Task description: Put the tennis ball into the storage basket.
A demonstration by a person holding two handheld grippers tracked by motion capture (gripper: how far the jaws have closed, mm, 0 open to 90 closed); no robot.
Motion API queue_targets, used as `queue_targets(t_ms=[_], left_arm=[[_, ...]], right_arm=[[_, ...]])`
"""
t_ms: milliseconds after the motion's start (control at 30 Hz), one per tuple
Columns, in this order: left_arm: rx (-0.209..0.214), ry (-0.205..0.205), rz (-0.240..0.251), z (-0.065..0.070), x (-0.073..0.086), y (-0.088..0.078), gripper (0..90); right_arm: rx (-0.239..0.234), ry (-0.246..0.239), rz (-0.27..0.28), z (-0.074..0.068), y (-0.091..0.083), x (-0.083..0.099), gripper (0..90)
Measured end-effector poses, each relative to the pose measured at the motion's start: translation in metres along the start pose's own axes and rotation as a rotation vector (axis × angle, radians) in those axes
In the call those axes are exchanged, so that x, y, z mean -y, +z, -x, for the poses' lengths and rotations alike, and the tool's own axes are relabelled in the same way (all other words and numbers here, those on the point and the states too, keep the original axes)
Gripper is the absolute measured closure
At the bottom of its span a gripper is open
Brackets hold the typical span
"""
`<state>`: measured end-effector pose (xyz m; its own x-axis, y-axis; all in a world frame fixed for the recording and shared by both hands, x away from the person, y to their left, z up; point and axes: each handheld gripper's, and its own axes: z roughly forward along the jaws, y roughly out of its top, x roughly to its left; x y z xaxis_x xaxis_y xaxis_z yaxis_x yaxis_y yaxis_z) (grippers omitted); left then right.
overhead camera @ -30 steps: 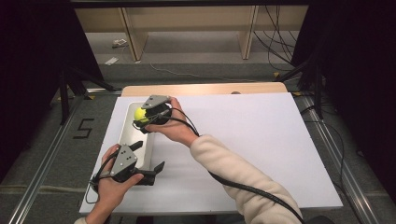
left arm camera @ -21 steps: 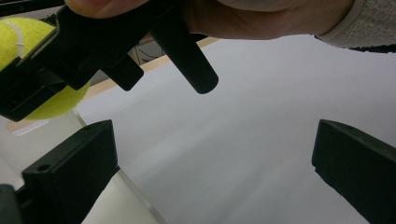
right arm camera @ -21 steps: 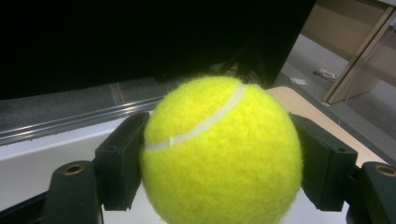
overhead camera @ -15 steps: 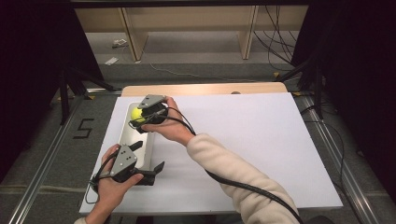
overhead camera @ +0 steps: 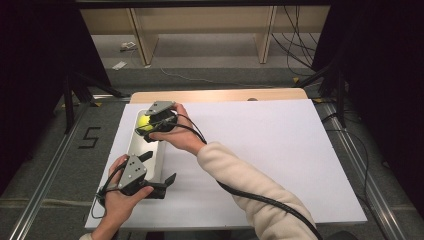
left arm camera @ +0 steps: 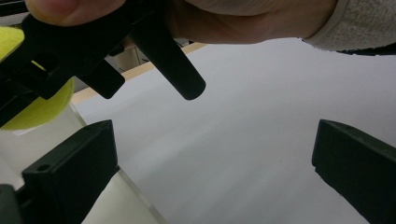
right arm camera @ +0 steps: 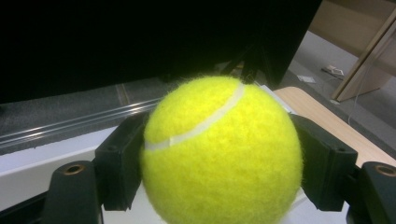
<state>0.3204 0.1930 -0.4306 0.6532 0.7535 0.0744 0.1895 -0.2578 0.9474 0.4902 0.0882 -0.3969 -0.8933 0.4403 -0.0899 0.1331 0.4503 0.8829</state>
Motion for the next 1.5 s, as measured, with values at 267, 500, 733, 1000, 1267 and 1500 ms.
queue_targets(t_ms=[267, 500, 733, 1000, 1267, 1500], left_arm=[[-0.001, 0.002, 0.000, 0.000, 0.000, 0.000, 0.0], [-0.001, 0.001, -0.001, 0.000, 0.000, 0.000, 0.0], [0.000, 0.002, 0.001, 0.000, 0.000, -0.001, 0.0], [0.000, 0.003, 0.001, 0.000, 0.000, -0.001, 0.0], [0.000, 0.000, 0.002, 0.000, 0.000, -0.001, 0.0], [0.000, 0.000, 0.003, 0.001, 0.000, -0.001, 0.0]], right_arm=[[-0.002, 0.002, -0.004, 0.001, 0.004, -0.002, 26.9], [-0.003, 0.002, -0.006, 0.000, 0.007, -0.003, 26.9], [-0.009, 0.002, -0.014, 0.000, 0.012, -0.002, 26.9], [-0.024, 0.000, -0.035, -0.002, 0.017, 0.001, 26.8], [-0.031, 0.005, -0.045, -0.004, 0.020, 0.004, 26.8], [-0.037, 0.007, -0.058, -0.003, 0.022, 0.007, 26.7]])
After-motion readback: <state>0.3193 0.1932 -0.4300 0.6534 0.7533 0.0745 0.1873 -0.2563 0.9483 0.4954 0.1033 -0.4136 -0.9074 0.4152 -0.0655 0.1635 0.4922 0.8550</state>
